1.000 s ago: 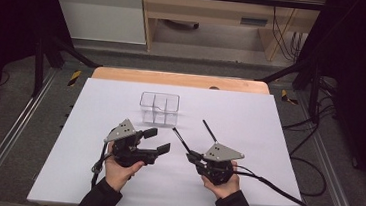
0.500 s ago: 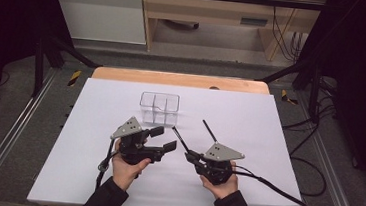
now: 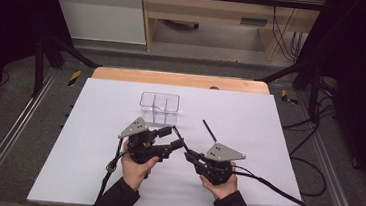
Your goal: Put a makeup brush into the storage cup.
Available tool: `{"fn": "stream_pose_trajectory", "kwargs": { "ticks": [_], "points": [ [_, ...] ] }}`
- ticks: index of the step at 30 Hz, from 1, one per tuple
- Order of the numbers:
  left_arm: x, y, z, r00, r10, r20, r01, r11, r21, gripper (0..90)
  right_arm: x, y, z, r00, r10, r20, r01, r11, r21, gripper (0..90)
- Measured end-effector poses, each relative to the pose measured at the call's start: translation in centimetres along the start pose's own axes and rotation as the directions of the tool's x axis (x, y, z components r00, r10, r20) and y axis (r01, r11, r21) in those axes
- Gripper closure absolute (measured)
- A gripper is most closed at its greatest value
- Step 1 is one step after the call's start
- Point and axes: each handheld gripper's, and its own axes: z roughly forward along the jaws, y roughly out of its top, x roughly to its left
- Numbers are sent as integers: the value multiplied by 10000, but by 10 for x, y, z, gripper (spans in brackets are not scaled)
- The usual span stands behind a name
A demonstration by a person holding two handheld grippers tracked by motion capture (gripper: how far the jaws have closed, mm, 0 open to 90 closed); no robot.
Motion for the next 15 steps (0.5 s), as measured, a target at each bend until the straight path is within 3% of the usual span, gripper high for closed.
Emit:
{"fn": "stream_pose_trajectory", "kwargs": {
  "ticks": [9,15],
  "points": [
    [0,-2,4,9995,-300,-29,300,9995,-44,388,0,0,1,10000,61,-13,-61,10000,-38,840],
    [0,-3,4,9988,-484,62,485,9987,-141,498,0,0,1,10000,88,-11,-88,9999,-50,840]
  ]
}}
